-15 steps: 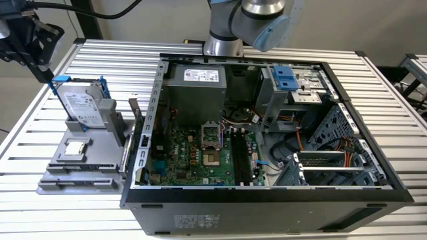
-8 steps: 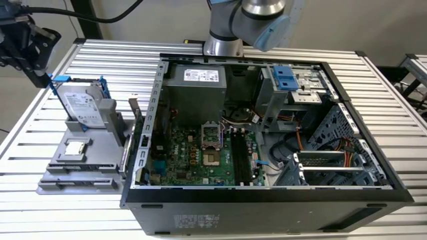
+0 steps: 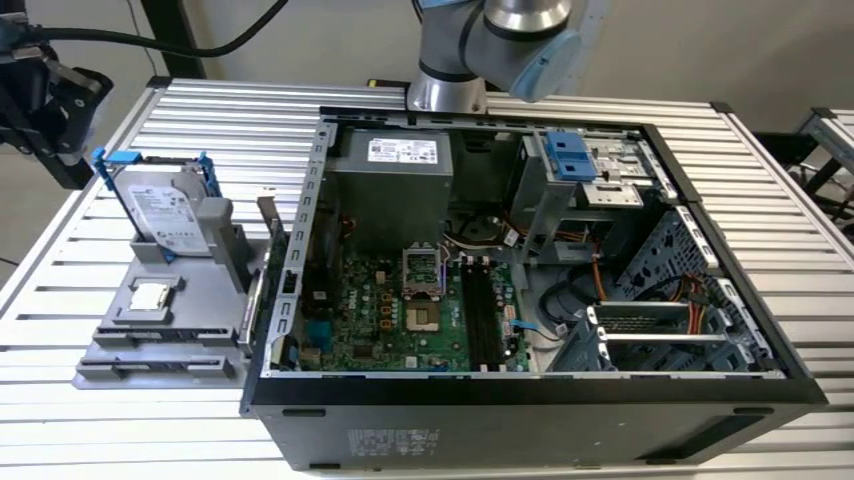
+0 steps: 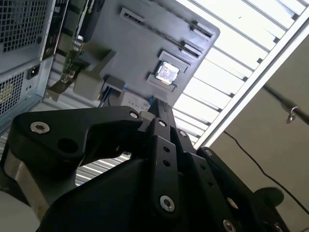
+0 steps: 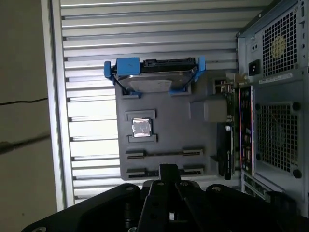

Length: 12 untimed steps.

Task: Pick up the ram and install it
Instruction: 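Reach for the ram, then pick up the ram and move it above insertion slot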

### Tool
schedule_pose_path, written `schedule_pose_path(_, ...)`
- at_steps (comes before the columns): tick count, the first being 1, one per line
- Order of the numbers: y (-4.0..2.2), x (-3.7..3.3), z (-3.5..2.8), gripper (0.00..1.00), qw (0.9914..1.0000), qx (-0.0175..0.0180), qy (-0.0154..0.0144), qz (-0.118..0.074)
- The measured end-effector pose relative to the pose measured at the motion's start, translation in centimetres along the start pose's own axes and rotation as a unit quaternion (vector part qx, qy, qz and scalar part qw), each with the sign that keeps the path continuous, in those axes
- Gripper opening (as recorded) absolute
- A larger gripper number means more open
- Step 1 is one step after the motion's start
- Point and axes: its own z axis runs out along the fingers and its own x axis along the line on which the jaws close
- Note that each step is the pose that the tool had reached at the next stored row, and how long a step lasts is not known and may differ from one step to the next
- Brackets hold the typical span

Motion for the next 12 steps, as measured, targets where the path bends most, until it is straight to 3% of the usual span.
schedule_pose_path(12, -2.36, -0.16, -0.11, 0.00, 1.00000, 0.0000, 0.0000, 0.000)
